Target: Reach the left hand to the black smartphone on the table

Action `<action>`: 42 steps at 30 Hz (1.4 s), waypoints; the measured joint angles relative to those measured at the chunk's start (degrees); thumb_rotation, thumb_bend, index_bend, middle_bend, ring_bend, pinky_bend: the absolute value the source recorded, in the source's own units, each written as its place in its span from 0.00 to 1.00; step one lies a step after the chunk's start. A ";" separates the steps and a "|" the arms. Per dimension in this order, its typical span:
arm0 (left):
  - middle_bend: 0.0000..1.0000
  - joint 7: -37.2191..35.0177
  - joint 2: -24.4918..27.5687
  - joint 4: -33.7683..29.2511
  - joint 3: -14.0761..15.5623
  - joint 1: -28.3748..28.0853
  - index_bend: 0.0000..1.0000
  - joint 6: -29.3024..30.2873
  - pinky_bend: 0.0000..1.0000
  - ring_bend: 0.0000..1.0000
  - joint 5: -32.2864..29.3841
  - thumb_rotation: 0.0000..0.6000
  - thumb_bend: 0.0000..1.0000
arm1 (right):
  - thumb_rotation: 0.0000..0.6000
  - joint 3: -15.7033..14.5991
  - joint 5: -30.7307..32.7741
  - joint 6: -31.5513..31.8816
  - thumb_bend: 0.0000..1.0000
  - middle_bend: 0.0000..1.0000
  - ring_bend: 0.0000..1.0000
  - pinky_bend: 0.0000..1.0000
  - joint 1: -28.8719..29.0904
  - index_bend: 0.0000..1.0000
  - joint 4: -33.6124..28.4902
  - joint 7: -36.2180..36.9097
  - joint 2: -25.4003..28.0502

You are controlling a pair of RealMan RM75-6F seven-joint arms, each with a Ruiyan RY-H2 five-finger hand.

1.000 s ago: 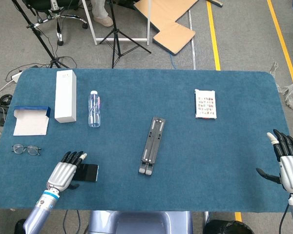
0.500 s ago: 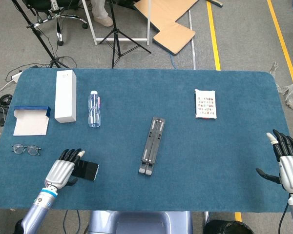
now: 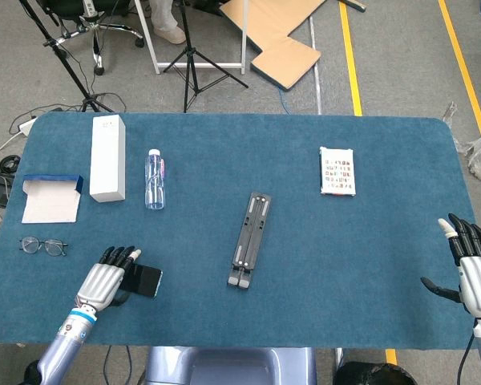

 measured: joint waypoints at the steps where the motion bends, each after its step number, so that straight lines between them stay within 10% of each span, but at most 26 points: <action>1: 0.00 0.02 -0.09 0.11 -0.05 -0.08 0.00 -0.11 0.00 0.00 -0.15 1.00 0.29 | 1.00 0.00 0.00 -0.03 0.00 0.00 0.00 0.00 0.02 0.00 -0.01 -0.03 -0.01; 9: 0.01 0.19 -0.26 0.49 0.23 -0.94 0.03 -1.73 0.00 0.04 -0.88 1.00 0.38 | 1.00 -0.02 0.20 -0.45 0.00 0.00 0.00 0.00 0.19 0.00 0.02 -0.20 -0.13; 17: 0.08 1.28 1.29 -1.27 1.15 -1.31 0.14 -2.30 0.07 0.12 -1.00 1.00 0.76 | 1.00 -0.03 0.21 -0.50 0.00 0.00 0.00 0.00 0.22 0.00 0.07 -0.07 -0.15; 29: 0.18 5.96 9.10 -12.00 2.37 -2.78 0.22 -4.50 0.18 0.21 -4.62 1.00 0.83 | 1.00 -0.03 0.25 -0.63 0.00 0.00 0.00 0.00 0.28 0.00 0.10 0.20 -0.15; 42: 0.20 8.12 15.43 -19.66 -3.61 -15.13 0.23 -13.55 0.19 0.22 -30.58 1.00 0.85 | 1.00 -0.11 0.70 -1.52 0.00 0.00 0.00 0.00 0.64 0.00 0.39 -0.96 -0.63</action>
